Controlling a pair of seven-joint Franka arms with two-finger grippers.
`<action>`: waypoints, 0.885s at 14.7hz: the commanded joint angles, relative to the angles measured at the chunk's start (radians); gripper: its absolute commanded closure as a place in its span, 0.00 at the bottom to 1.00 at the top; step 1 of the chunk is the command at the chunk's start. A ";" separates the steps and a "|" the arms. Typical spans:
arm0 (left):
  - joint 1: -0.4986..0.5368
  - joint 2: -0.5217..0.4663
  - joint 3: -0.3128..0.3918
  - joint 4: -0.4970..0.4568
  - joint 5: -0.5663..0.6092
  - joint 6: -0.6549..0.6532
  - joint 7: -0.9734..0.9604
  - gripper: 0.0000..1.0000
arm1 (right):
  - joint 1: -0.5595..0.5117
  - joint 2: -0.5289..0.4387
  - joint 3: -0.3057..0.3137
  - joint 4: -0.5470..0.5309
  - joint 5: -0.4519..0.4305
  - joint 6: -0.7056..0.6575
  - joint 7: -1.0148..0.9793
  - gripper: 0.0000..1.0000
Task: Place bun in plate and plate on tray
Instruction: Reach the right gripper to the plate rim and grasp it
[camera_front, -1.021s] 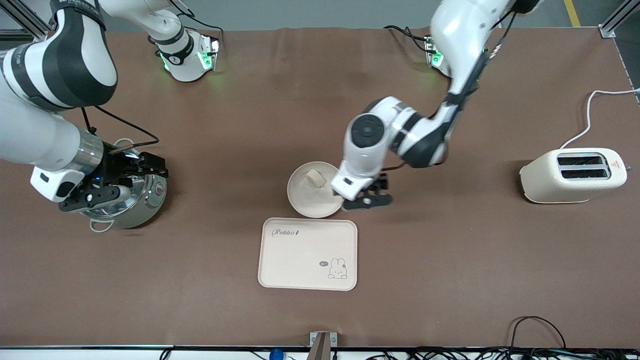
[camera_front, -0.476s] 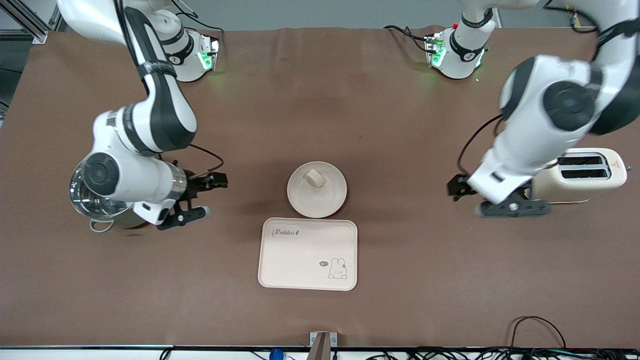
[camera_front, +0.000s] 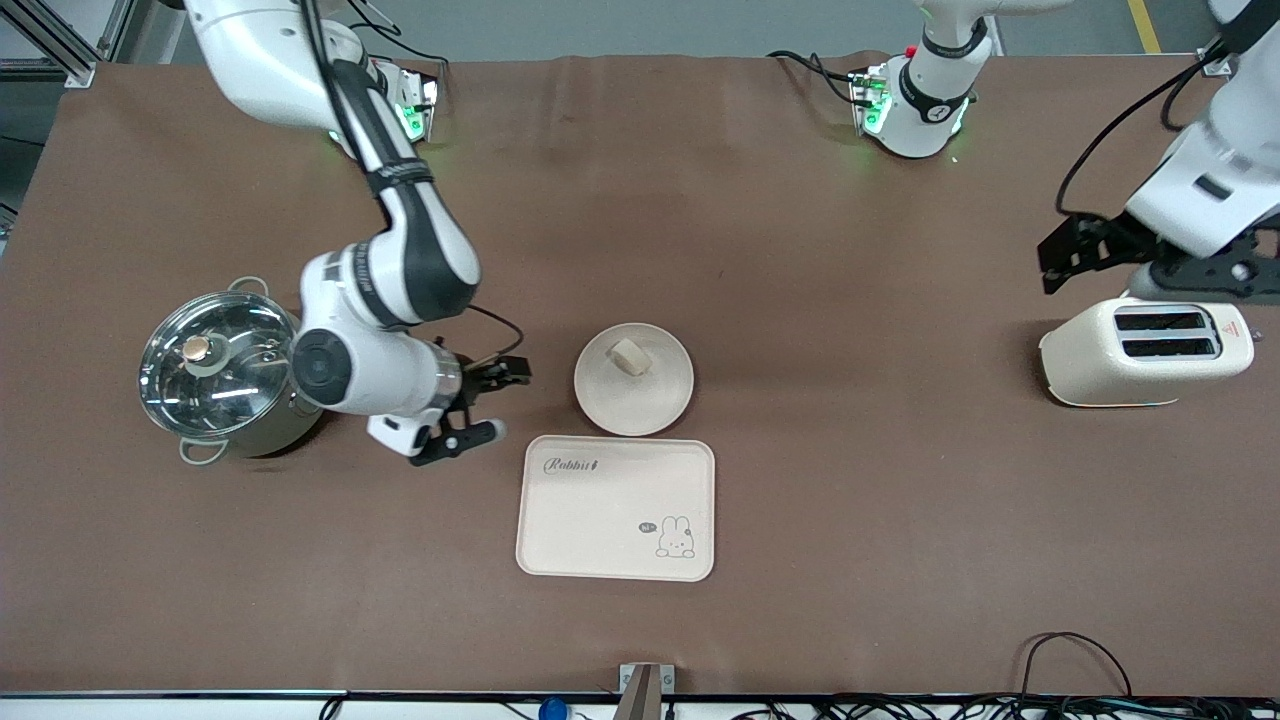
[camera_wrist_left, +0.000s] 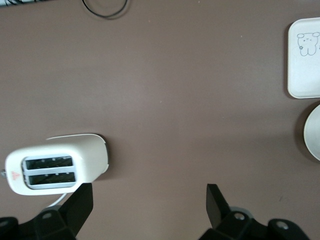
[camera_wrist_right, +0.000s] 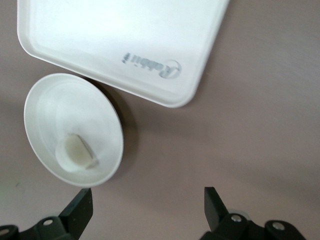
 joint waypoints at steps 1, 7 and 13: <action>0.011 -0.009 -0.002 0.003 -0.013 -0.017 0.042 0.00 | 0.060 0.048 -0.011 0.008 0.034 0.103 0.000 0.14; -0.036 0.001 0.080 0.035 -0.052 -0.022 0.037 0.00 | 0.100 0.179 0.030 0.007 0.095 0.276 -0.010 0.28; -0.038 0.015 0.088 0.078 -0.088 -0.053 0.042 0.00 | 0.108 0.184 0.035 -0.012 0.102 0.257 -0.003 0.35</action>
